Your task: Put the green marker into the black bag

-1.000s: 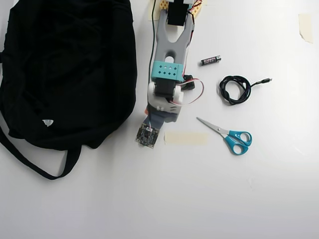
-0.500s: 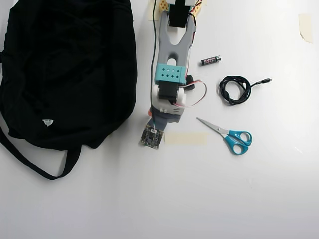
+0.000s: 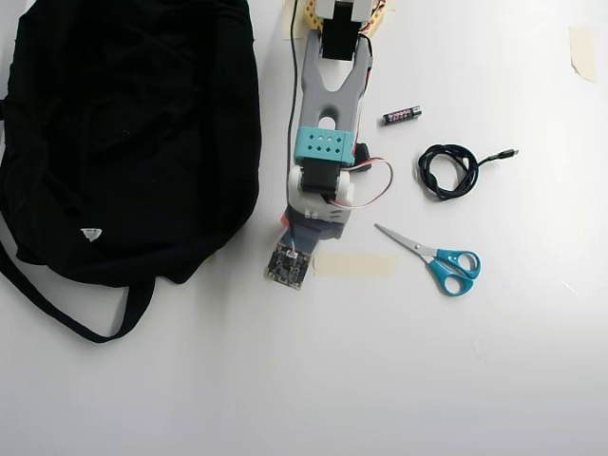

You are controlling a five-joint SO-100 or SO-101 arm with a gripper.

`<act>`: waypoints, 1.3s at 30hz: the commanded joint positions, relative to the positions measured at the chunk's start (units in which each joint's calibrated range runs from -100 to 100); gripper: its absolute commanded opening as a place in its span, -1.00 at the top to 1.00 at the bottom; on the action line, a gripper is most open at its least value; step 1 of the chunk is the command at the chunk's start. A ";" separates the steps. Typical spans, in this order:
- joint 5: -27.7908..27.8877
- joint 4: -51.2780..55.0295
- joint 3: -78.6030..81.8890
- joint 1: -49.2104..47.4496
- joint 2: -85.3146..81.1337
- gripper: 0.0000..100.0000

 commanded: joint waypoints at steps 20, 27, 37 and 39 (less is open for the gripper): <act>0.32 0.01 -2.43 0.16 1.02 0.58; 0.27 0.01 -2.43 0.23 1.02 0.70; 0.27 0.01 -1.98 0.53 1.02 0.70; 0.27 0.01 -1.98 0.53 1.02 0.70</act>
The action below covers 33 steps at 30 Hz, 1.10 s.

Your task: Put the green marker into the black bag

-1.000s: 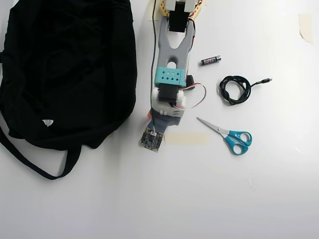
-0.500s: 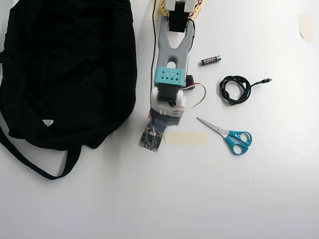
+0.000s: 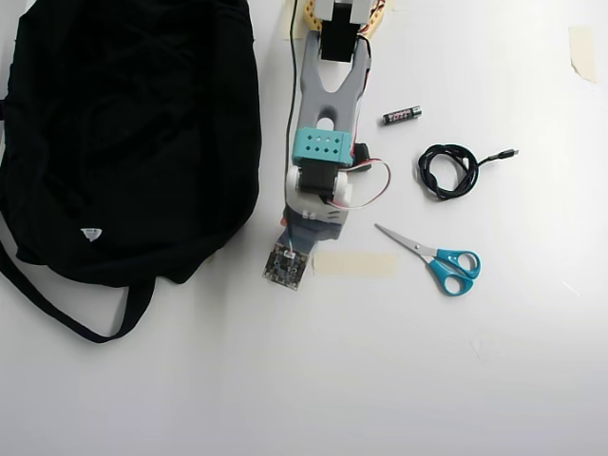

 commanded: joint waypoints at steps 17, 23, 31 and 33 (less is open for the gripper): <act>0.27 0.01 -0.93 0.24 -0.14 0.85; 0.27 0.01 -0.93 0.31 -0.14 0.85; 0.27 0.01 -0.93 0.54 -0.14 0.92; 0.27 0.01 -0.93 0.69 -0.14 0.96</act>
